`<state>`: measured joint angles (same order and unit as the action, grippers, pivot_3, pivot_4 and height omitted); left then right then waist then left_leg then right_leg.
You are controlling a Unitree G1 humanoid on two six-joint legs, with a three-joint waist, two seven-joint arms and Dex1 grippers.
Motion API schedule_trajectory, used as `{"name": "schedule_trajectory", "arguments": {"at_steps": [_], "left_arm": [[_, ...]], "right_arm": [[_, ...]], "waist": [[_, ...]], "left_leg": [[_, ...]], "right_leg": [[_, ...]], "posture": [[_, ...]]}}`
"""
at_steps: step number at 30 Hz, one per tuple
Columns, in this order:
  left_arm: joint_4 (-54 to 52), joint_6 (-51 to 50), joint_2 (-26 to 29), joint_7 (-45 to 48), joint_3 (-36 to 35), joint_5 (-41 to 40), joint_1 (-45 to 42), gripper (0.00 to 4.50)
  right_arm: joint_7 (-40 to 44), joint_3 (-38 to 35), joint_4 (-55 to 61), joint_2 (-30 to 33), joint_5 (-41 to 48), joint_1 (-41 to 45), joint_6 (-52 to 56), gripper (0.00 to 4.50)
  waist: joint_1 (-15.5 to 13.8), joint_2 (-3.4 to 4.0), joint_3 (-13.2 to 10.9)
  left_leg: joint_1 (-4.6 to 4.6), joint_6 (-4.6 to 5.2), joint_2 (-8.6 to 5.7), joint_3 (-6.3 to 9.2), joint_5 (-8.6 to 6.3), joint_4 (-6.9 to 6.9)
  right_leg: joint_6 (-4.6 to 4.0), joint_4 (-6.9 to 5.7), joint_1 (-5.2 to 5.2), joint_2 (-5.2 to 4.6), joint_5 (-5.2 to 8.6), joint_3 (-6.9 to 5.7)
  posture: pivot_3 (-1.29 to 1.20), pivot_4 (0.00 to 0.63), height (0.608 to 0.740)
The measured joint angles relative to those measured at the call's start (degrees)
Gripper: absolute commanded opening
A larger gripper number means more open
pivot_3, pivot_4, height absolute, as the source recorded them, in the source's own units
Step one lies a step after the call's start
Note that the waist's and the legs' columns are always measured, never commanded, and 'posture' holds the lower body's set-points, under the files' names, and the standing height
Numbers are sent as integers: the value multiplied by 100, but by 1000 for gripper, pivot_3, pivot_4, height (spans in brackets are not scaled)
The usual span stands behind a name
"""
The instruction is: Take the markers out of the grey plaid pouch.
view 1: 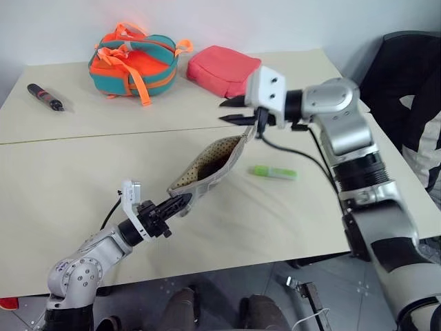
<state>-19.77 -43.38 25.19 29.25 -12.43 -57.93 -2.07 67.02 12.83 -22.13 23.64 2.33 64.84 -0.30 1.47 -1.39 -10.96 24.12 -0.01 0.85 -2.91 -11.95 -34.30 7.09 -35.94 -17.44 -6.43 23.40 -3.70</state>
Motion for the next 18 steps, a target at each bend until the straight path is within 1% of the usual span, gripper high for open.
{"name": "schedule_trajectory", "arguments": {"at_steps": [3,7,13,16,18], "left_arm": [[0,15,-20,-5,9,10,-5,0],[0,18,-46,-6,16,11,-3,0],[-1,-28,-49,-4,99,2,-33,0],[-5,-202,-38,-5,194,-58,-155,0],[-4,-483,9,3,228,-273,-273,0]], "right_arm": [[294,308,319,-30,6,-272,175,1094],[725,800,353,286,-315,-531,-28,1094],[713,832,122,303,-494,-467,-266,1094],[732,1069,110,239,-710,-466,-364,1094],[788,1272,115,186,-877,-464,-369,1094]], "waist": [[-20,0,0],[-50,0,0],[1,0,0],[5,0,0],[5,0,0]], "left_leg": [[1,2,-4,4,1,-3],[1,6,-7,0,-2,-9],[-2,4,-4,-2,-1,-5],[-1,4,-3,-1,-1,-4],[-1,4,-3,0,-1,-5]], "right_leg": [[1,-1,2,-2,0,-2],[3,11,0,-4,-2,-1],[3,9,-1,-2,-2,-2],[3,8,-1,-1,-2,-1],[3,4,-1,-1,-2,0]], "posture": [[0,150,740],[0,150,740],[0,150,740],[0,150,740],[0,150,740]]}}
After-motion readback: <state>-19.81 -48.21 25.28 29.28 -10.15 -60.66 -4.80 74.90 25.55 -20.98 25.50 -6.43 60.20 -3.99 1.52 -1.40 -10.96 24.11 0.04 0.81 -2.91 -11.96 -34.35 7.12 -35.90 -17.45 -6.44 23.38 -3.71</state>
